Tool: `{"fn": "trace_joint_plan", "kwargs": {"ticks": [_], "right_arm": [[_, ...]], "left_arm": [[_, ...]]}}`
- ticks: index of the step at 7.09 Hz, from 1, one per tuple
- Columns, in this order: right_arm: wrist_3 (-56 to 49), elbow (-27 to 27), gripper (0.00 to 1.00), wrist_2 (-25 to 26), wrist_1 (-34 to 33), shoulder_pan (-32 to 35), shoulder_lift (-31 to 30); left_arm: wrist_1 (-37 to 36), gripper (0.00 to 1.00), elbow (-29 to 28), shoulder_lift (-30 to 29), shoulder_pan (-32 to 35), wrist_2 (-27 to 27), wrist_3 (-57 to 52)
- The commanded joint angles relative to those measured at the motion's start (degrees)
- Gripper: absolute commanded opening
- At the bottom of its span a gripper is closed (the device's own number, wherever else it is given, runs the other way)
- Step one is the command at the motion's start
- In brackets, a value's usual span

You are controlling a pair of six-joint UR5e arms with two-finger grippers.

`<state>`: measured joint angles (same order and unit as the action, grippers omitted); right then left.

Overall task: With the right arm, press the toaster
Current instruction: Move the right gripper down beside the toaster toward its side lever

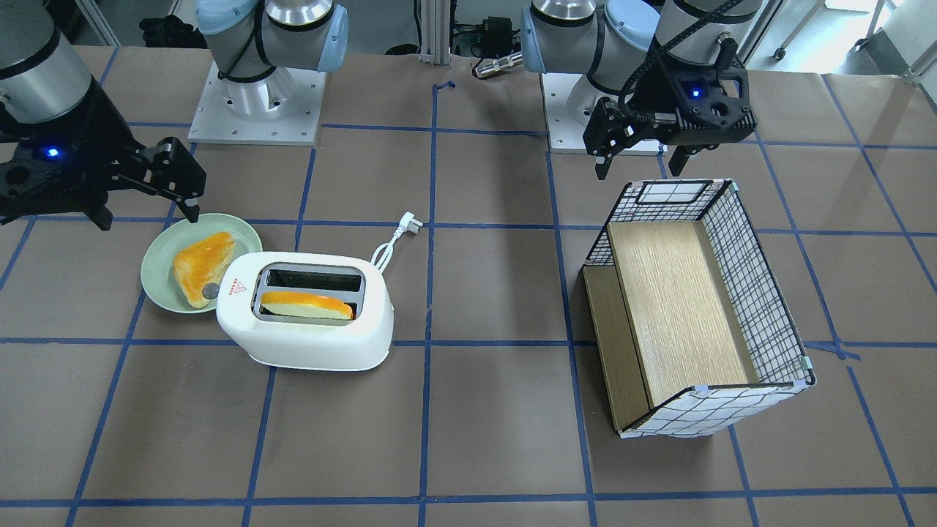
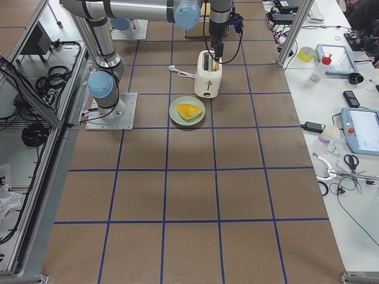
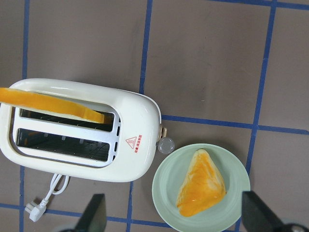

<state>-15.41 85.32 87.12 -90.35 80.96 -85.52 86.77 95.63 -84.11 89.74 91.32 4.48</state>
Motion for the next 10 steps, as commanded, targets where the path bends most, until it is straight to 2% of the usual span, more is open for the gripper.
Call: {"fn": "trace_joint_plan", "kwargs": {"ticks": [1,2,4,5,8,9,10], "right_arm": [[-5.5,1.9,0.99,-5.7,-0.1,-5.6,0.7],[-8.3,4.0,0.96,-8.2,-0.2,-8.8,0.8],[-8.0,6.9,0.8,-14.8,0.1,-10.6,1.8],[-8.0,7.6,0.66,-14.8,0.3,-10.7,2.0],[-8.4,8.2,0.13,-18.1,1.8,-13.4,3.6],[-8.7,9.6,0.02,-20.1,2.3,-14.3,3.6],[-8.8,11.3,0.0,-22.6,2.1,-14.5,3.7]], "left_arm": [[0.0,1.0,0.0,0.0,0.0,0.0,0.0],[0.0,1.0,0.0,0.0,0.0,0.0,0.0],[0.1,1.0,0.0,0.0,0.0,0.0,0.0],[0.0,1.0,0.0,0.0,0.0,0.0,0.0],[0.0,1.0,0.0,0.0,0.0,0.0,0.0],[0.0,1.0,0.0,0.0,0.0,0.0,0.0],[0.0,1.0,0.0,0.0,0.0,0.0,0.0]]}}
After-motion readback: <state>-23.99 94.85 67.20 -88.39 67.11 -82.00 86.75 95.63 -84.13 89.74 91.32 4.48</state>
